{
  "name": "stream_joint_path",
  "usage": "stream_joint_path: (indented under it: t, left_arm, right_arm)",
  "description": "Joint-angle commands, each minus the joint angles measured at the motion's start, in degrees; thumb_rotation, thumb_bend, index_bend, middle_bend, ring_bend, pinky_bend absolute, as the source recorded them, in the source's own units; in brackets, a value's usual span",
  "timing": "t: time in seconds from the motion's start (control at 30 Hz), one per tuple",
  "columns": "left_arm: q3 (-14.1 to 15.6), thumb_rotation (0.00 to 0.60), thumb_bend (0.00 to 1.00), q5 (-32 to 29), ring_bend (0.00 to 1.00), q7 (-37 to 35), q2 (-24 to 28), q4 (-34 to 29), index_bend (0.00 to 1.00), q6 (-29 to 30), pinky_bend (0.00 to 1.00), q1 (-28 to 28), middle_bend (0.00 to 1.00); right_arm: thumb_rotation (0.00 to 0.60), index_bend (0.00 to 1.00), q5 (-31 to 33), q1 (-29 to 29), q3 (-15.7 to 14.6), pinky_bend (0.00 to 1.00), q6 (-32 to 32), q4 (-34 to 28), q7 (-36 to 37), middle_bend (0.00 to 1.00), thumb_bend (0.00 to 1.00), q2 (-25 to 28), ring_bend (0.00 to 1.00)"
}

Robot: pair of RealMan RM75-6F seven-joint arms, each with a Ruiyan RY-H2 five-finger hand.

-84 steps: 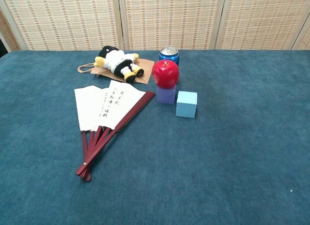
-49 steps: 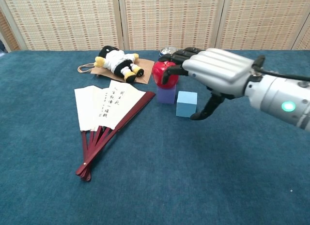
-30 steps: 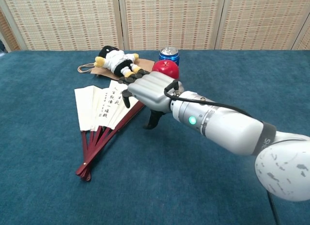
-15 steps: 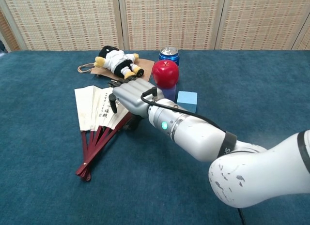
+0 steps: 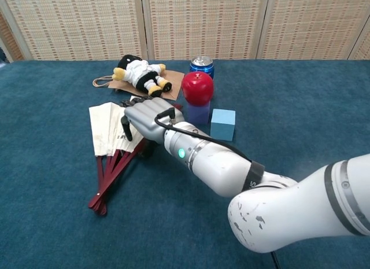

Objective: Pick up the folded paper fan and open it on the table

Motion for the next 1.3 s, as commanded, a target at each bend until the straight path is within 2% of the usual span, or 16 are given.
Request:
stream_joint_path:
  t: [0.03, 0.17, 0.27, 0.37, 0.5, 0.67, 0.8, 0.87, 0.93, 1.07, 1.2, 1.3]
  left_arm:
    - [-0.1, 0.6, 0.46, 0.0, 0.0, 0.5, 0.0, 0.0, 0.0, 0.4, 0.09, 0.2, 0.0]
    - [-0.3, 0.6, 0.46, -0.3, 0.0, 0.4, -0.2, 0.5, 0.0, 0.9, 0.09, 0.5, 0.0]
    - [-0.6, 0.6, 0.46, -0.4, 0.0, 0.4, -0.1, 0.3, 0.0, 0.9, 0.09, 0.3, 0.0]
    - [-0.6, 0.6, 0.46, -0.3, 0.0, 0.3, 0.0, 0.3, 0.0, 1.0, 0.09, 0.4, 0.0]
    - [-0.7, 0.6, 0.46, 0.0, 0.0, -0.2, -0.3, 0.3, 0.02, 1.3, 0.1, 0.3, 0.0]
    - [-0.5, 0.6, 0.46, 0.2, 0.0, -2.1, -0.6, 0.9, 0.09, 0.5, 0.1, -0.1, 0.0]
    - [-0.5, 0.6, 0.46, 0.3, 0.0, -2.7, -0.6, 1.0, 0.15, 0.4, 0.1, -0.1, 0.0]
    - [-0.5, 0.6, 0.46, 0.7, 0.0, -4.4, -0.7, 1.1, 0.2, 0.3, 0.1, -0.4, 0.0]
    - [0.1, 0.6, 0.46, 1.5, 0.0, -10.2, -1.2, 1.2, 0.24, -1.8, 0.1, -1.6, 0.0]
    - [1.5, 0.6, 0.46, 3.1, 0.0, -23.4, -2.0, 1.6, 0.25, -5.6, 0.1, -3.7, 0.0]
    - [3.1, 0.6, 0.45, 4.8, 0.0, -38.8, -3.2, 1.1, 0.06, -9.5, 0.08, -6.3, 0.0]
    - [4.4, 0.6, 0.45, 6.7, 0.0, -50.1, -3.1, -1.7, 0.0, -11.4, 0.07, -8.3, 0.0]
  right_arm:
    - [0.6, 0.58, 2.7, 1.4, -1.4, 0.0, 1.9, -0.8, -0.2, 0.1, 0.38, 0.0, 0.0]
    - [0.6, 0.63, 5.9, 3.2, -3.0, 0.0, 2.3, -1.1, -1.2, 0.12, 0.51, 0.0, 0.0]
    - [0.6, 0.64, 6.5, 3.9, -3.9, 0.0, 5.2, -1.2, -0.6, 0.12, 0.58, 0.0, 0.0]
    - [0.6, 0.65, 5.9, 4.3, -3.7, 0.0, 9.0, -1.4, 0.9, 0.14, 0.6, 0.0, 0.0]
    - [0.6, 0.67, 3.1, 4.7, -2.0, 0.0, 14.9, -3.0, 2.0, 0.14, 0.61, 0.8, 0.0]
    - [0.6, 0.67, 0.7, 3.5, 0.5, 0.0, 20.5, -14.5, -1.1, 0.15, 0.61, 6.8, 0.0]
    - [0.6, 0.67, 0.4, 2.8, 0.9, 0.0, 21.3, -18.7, -3.2, 0.15, 0.61, 9.0, 0.0]
    - [0.6, 0.67, 0.1, 1.9, 1.4, 0.0, 22.2, -23.7, -5.7, 0.15, 0.61, 11.6, 0.0]
    - [0.6, 0.67, -1.4, 0.3, 2.5, 0.0, 25.1, -32.6, -9.0, 0.15, 0.61, 16.2, 0.0]
    - [0.6, 0.67, 0.9, -1.7, 3.7, 0.0, 24.2, -42.6, -12.7, 0.15, 0.61, 20.7, 0.0]
    - [0.6, 0.67, 3.3, -2.1, 5.4, 0.0, 23.1, -47.3, -14.6, 0.16, 0.61, 22.6, 0.0]
    - [0.6, 0.67, 5.0, -1.8, 6.3, 0.0, 22.3, -48.9, -16.1, 0.16, 0.61, 22.7, 0.0]
